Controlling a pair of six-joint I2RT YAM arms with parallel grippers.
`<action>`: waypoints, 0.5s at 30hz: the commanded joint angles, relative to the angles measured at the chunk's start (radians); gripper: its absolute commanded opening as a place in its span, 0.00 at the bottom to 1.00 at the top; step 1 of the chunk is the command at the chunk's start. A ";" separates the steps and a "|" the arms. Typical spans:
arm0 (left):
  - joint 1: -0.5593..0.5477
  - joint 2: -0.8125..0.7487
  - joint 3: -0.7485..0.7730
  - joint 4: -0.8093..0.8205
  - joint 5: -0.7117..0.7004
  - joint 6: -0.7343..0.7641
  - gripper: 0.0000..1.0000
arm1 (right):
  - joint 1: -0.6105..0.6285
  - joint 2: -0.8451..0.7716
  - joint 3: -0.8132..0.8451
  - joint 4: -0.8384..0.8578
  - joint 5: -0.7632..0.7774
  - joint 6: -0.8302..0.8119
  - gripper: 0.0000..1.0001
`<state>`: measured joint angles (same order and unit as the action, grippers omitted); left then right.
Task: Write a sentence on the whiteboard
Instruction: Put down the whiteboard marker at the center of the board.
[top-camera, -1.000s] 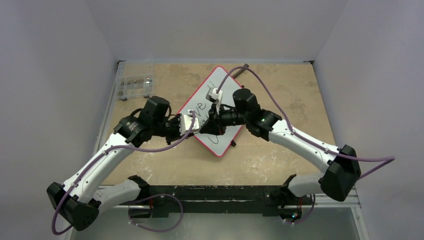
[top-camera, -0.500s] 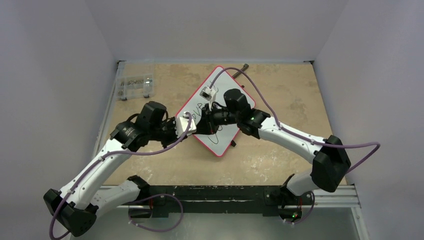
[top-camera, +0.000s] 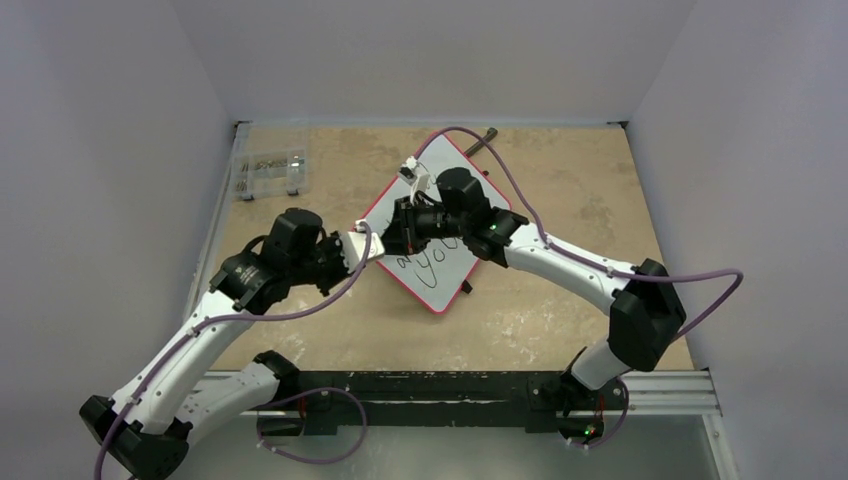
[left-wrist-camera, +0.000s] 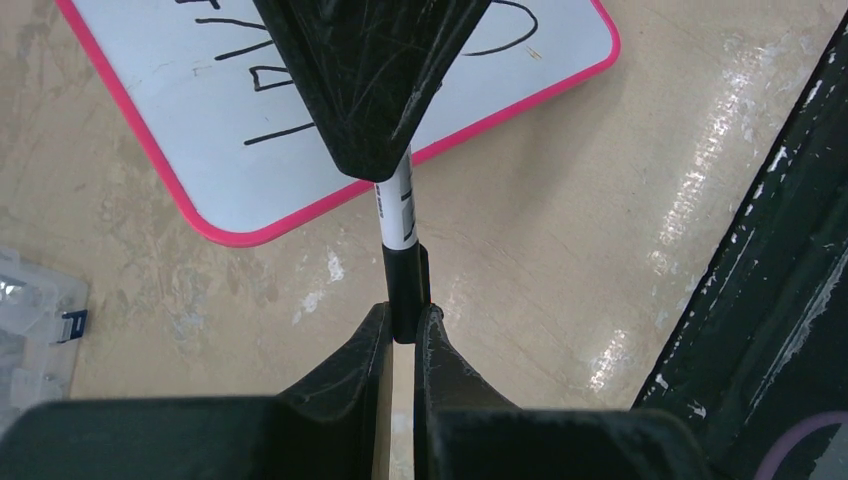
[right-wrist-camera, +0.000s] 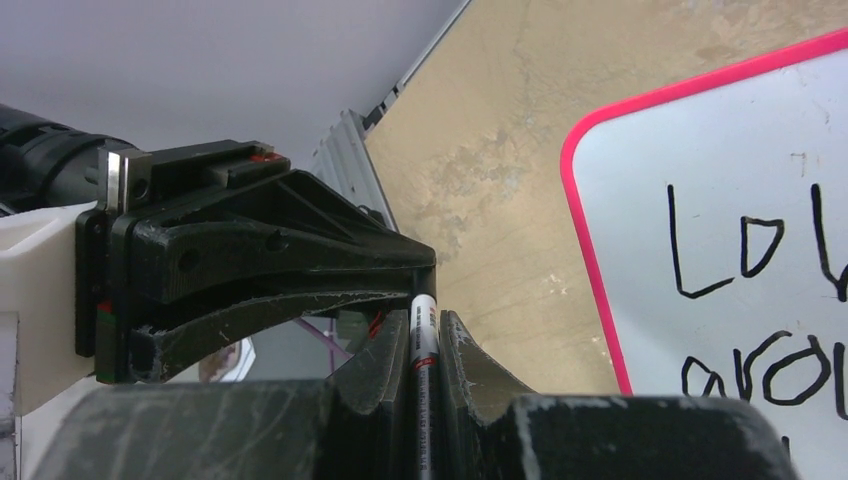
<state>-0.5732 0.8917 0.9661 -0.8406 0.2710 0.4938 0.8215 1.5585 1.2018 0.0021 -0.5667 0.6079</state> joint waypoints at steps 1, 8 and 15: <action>-0.028 -0.034 0.019 0.333 0.175 -0.008 0.04 | 0.053 -0.001 0.053 0.012 0.065 0.006 0.00; -0.027 -0.094 -0.017 0.348 0.126 -0.004 0.44 | 0.049 -0.057 0.127 -0.153 0.281 -0.079 0.00; -0.026 -0.137 -0.038 0.387 0.083 -0.038 0.60 | 0.002 -0.178 0.133 -0.274 0.573 -0.156 0.00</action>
<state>-0.5968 0.7692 0.9436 -0.5331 0.3481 0.4854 0.8505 1.4902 1.2827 -0.1947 -0.2424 0.5297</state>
